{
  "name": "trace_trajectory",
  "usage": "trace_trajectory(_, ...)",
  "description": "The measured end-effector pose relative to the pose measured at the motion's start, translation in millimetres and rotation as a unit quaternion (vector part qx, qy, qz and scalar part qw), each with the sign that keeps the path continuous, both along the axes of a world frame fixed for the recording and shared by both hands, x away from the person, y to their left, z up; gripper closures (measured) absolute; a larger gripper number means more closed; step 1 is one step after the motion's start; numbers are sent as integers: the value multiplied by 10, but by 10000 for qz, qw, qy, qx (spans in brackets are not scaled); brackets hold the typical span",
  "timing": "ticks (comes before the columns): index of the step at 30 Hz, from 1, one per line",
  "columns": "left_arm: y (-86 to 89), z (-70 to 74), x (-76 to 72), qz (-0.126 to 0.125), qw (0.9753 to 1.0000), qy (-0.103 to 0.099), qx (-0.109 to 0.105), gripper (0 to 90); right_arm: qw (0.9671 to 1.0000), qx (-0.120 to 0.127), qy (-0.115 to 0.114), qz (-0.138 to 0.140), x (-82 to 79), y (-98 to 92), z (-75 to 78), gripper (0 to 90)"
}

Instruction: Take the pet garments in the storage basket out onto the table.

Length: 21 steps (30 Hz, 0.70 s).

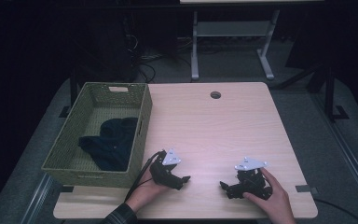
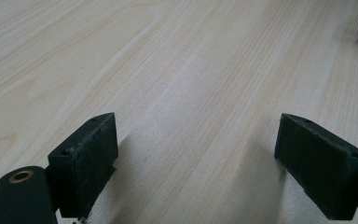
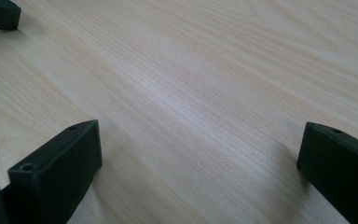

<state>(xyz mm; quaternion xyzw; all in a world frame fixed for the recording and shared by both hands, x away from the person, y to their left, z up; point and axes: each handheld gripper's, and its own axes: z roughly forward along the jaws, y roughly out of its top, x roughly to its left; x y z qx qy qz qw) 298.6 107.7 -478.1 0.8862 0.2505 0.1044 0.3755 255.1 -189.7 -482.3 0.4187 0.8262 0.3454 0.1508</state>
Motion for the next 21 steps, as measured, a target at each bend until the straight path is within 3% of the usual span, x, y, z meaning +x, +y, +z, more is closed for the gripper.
trace_trajectory(15, -4, 12, 8, 0, 10000, 39, 41, 129, 10000, 1, 0, 0, 0, 0, 0, 0)
trace_trajectory(21, -28, 49, 46, -1, 9997, 147, 200, 134, 10000, 0, 0, 0, 0, 0, 0, 0)
